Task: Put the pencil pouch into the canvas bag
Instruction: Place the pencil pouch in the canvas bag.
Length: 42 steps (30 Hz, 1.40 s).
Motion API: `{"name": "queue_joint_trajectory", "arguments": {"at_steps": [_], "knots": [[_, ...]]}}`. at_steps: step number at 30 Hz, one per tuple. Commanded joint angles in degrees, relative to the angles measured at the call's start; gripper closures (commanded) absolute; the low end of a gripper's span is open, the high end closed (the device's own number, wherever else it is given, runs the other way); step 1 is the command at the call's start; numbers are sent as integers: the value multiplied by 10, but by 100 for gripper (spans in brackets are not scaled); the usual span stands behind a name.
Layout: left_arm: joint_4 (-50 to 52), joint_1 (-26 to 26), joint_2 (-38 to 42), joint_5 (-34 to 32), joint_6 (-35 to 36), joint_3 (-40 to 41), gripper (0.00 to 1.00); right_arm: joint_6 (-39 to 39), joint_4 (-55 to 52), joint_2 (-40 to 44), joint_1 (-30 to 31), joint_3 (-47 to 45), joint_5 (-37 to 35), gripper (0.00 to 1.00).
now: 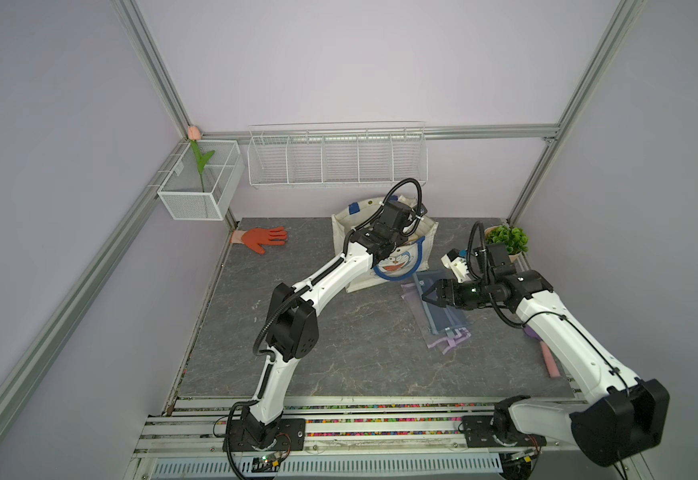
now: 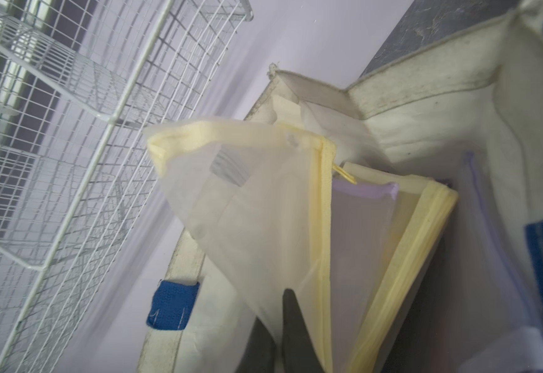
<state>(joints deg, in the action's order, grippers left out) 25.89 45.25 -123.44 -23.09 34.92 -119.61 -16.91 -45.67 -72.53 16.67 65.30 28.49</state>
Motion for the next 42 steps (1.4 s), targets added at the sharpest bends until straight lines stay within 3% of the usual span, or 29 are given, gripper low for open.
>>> {"name": "queue_joint_trajectory", "arguments": {"at_steps": [1,5,11,16,21,26,29,34,42], "knots": [[40,-3,25,48,-28,-2,87,6,-6,8,-3,-5,0,18],[45,-6,30,39,-27,6,80,7,-6,7,-4,-1,0,18],[68,-20,28,38,-44,-26,51,10,-9,4,-5,6,-7,18],[94,-21,36,31,-103,-86,37,23,-36,-12,-8,22,-31,19],[85,-18,78,68,-169,-85,29,26,-37,-25,-15,28,-46,19],[83,-18,93,54,-196,-77,31,29,-30,-46,-24,36,-43,19],[70,-21,83,36,-209,-69,40,30,-28,-55,-27,40,-41,19],[113,-33,12,27,-246,-134,52,29,-27,-51,-30,34,-42,19],[132,-63,-89,42,-277,-204,61,31,-25,-50,-45,26,-40,19]]}}
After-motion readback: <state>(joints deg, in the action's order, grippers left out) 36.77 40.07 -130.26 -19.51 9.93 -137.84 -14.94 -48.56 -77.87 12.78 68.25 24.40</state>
